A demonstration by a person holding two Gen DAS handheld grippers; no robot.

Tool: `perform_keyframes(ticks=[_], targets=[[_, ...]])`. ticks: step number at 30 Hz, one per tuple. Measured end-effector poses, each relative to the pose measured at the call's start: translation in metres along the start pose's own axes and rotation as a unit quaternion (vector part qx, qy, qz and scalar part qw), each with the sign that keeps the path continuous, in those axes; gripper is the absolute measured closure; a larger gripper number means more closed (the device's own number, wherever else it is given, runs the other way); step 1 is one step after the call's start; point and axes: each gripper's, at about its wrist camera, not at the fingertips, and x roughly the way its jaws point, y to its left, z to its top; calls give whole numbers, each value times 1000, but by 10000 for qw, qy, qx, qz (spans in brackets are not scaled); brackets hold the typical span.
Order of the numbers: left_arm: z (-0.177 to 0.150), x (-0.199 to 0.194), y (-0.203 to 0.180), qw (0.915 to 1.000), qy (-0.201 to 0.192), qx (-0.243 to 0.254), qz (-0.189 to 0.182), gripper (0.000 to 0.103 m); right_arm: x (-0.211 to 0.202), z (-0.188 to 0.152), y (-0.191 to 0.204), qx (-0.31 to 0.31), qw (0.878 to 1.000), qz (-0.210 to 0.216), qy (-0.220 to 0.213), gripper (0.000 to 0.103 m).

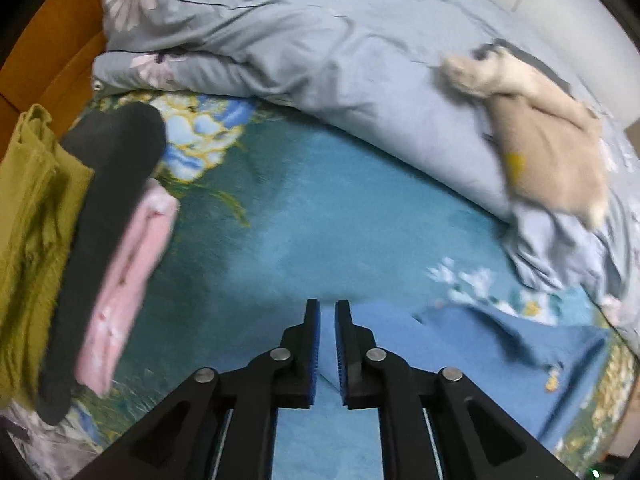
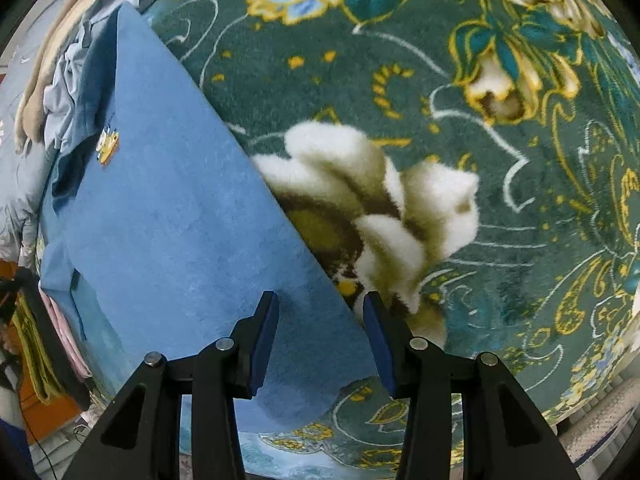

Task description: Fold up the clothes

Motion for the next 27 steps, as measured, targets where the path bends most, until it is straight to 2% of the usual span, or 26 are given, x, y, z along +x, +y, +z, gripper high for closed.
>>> perform_keyframes(ticks=[4,6,7,8,11,15,20,23,27], targets=[[-32,0,-14,9992,272,105,-271,80,3,-1,-1,96,9999,74,-30,58],[-51,0,-21,9982,451,72,-376,79,0,-1,-4,211,9995,252,-37,72],[-61,0,-24,9976,541,55,-429,78,-2,-1,-4,217,9993,318,-25,94],[-69,2,-26,9967,650,-2,-482,78,-4,-2,-4,222,9990,385,-13,97],[-95,9,-34,9929,973,-230,-641,78,-15,-1,-3,66,9983,582,-10,99],[-107,16,-40,9902,1145,-367,-715,78,-37,6,-10,-247,9987,414,-158,101],[-100,11,-44,9904,1081,-429,-752,77,-79,31,-39,-408,9970,-224,-619,101],[-89,8,-44,9922,969,-349,-697,72,-113,59,-58,-495,9884,-939,-1083,101],[-74,8,-46,9942,867,-214,-595,70,-134,94,-72,-575,9777,-1495,-1360,101]])
